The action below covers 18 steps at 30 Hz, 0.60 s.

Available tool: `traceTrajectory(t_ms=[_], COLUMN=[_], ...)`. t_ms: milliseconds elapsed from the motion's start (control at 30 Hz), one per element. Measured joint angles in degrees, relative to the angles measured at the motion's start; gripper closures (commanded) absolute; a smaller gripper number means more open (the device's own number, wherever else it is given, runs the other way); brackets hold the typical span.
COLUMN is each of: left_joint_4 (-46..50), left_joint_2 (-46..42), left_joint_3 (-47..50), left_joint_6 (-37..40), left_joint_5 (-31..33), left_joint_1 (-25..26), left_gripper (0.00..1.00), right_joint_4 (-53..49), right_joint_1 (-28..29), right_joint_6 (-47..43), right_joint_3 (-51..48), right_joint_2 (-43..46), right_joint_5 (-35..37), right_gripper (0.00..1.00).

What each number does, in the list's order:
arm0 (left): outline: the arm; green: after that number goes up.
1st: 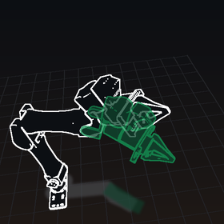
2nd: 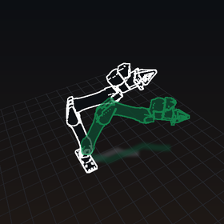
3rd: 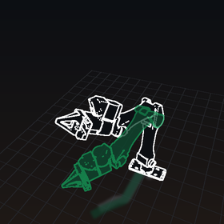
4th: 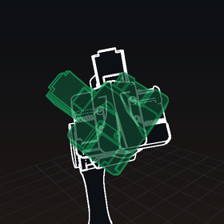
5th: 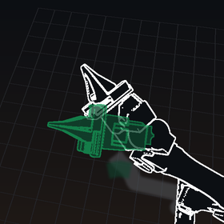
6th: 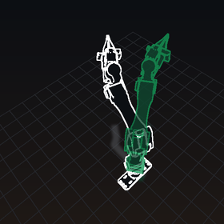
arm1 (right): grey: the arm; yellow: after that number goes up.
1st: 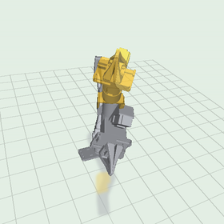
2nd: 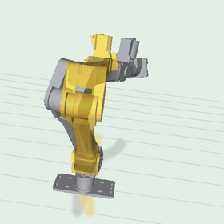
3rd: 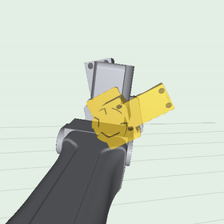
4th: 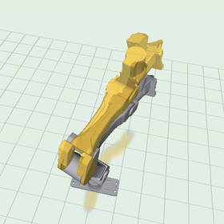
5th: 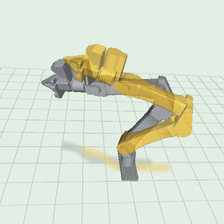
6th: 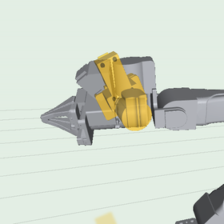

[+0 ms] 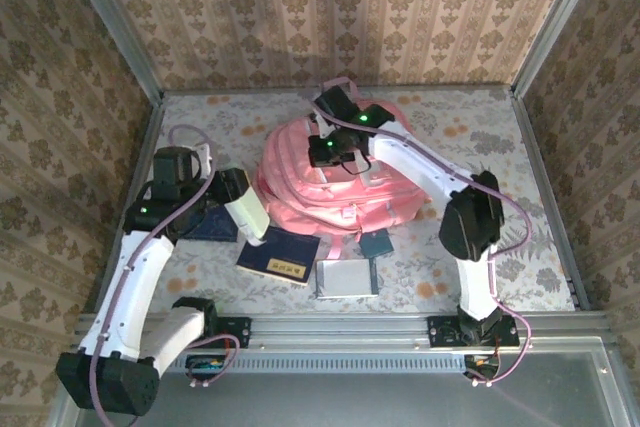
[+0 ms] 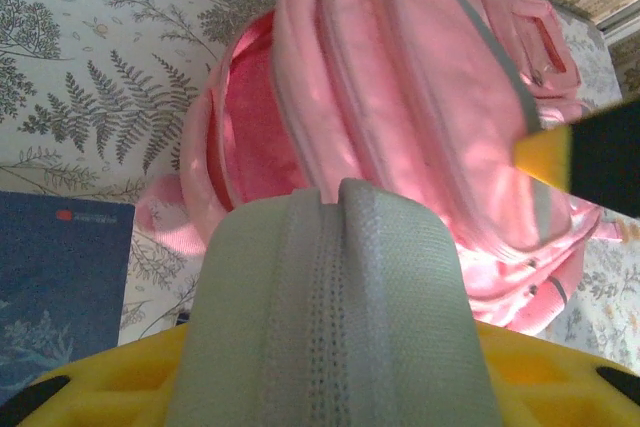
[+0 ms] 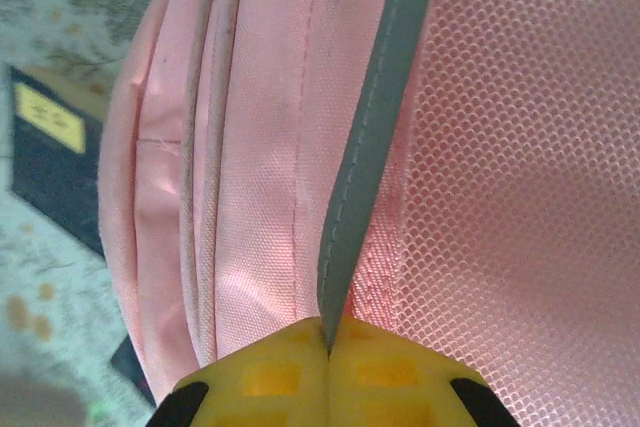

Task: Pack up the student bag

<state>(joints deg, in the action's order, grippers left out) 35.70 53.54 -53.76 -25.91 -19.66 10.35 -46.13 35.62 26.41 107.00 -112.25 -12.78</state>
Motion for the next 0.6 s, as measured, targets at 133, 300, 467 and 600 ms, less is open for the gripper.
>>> traceTrajectory(t_ms=[133, 300, 467, 600], left_joint_4=[-3.15, -9.03, -16.87, -24.87], left_joint_2=[3.56, 9.60, 16.22, 24.22], left_joint_3=[-0.68, -0.85, -0.96, -2.69], left_joint_6=[-2.23, -6.71, -12.55, -18.51], left_joint_5=[-0.37, -1.95, -4.39, -6.88], left_joint_1=[-0.83, -2.14, -2.97, -2.93], left_gripper=[0.50, 0.52, 0.54, 0.55], right_joint_4=[5.86, 14.45, 20.81, 25.64], right_joint_1=[-5.22, -10.10, -13.27, -15.39], right_joint_6=[1.99, 6.95, 12.79, 17.55], right_joint_3=[-5.68, -10.80, -12.70, -12.74], right_joint_2=[4.76, 6.82, 6.91, 6.91], right_joint_5=[-9.53, -20.17, -28.44, -33.07], right_gripper=[1.00, 1.00, 1.00, 1.00])
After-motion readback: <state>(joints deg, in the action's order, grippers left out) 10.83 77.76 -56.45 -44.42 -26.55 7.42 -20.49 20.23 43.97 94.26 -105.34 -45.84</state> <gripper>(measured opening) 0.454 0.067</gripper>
